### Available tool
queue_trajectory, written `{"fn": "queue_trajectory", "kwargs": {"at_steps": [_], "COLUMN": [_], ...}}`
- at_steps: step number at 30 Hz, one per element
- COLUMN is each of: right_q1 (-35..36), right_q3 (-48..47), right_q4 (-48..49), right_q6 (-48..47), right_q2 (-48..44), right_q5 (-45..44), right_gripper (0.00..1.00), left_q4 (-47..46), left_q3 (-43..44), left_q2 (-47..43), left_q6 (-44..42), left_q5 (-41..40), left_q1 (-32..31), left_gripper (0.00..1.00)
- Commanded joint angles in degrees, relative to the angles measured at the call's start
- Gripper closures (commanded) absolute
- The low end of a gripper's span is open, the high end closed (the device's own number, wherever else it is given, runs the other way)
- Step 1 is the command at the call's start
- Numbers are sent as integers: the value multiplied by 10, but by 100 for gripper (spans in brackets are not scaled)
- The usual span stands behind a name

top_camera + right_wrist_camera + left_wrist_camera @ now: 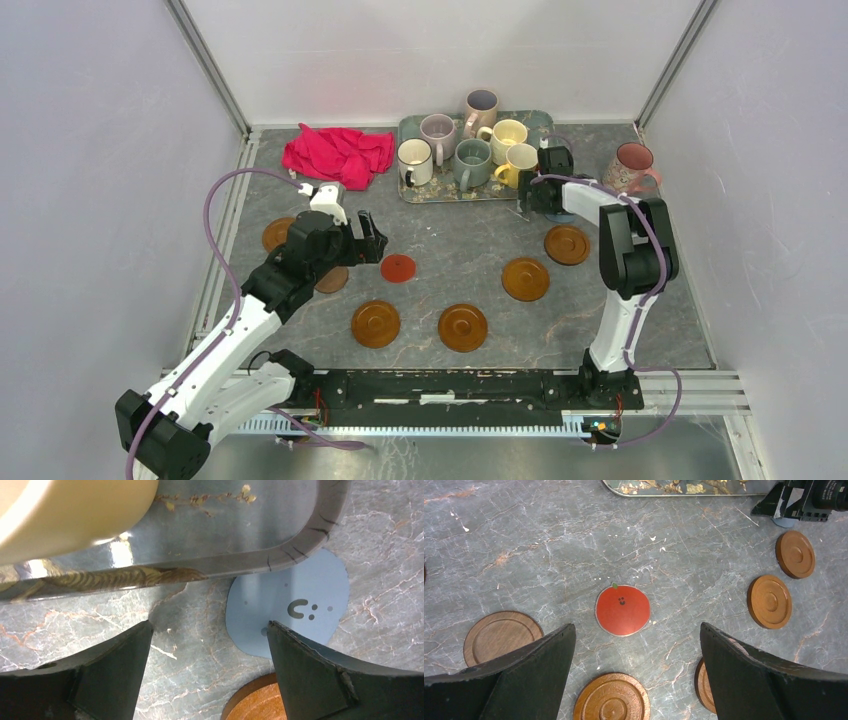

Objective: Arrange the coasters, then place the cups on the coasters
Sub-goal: Move the coaster to the center of the board.

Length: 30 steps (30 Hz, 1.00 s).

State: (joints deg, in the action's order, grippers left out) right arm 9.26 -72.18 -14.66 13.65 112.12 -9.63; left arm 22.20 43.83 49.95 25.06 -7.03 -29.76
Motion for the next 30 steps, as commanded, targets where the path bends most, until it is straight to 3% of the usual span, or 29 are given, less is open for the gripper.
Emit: {"fn": "queue_trajectory", "kwargs": {"at_steps": [1,12,19,30], "right_q1": [2,-43,-86,-89], "right_q3": [-20,-5,9,14], "right_q4": [-30,-27,4,23], "right_q6": [-15,-31,-43,-27], "right_q2": [-36,-54,-40,-1], "right_q5": [-14,-46,23,117], "right_gripper": [6,2,2,2], "left_q4": [-14,-14,-15,-14], "left_q3": [1,0,0,-1], "left_q2": [-2,-3,1,4], "left_q6": [-27,-27,-27,-27], "left_q5": [-6,-2,0,-1], "left_q1": [-3,-3,-3,-3], "left_gripper": [0,0,0,0]}}
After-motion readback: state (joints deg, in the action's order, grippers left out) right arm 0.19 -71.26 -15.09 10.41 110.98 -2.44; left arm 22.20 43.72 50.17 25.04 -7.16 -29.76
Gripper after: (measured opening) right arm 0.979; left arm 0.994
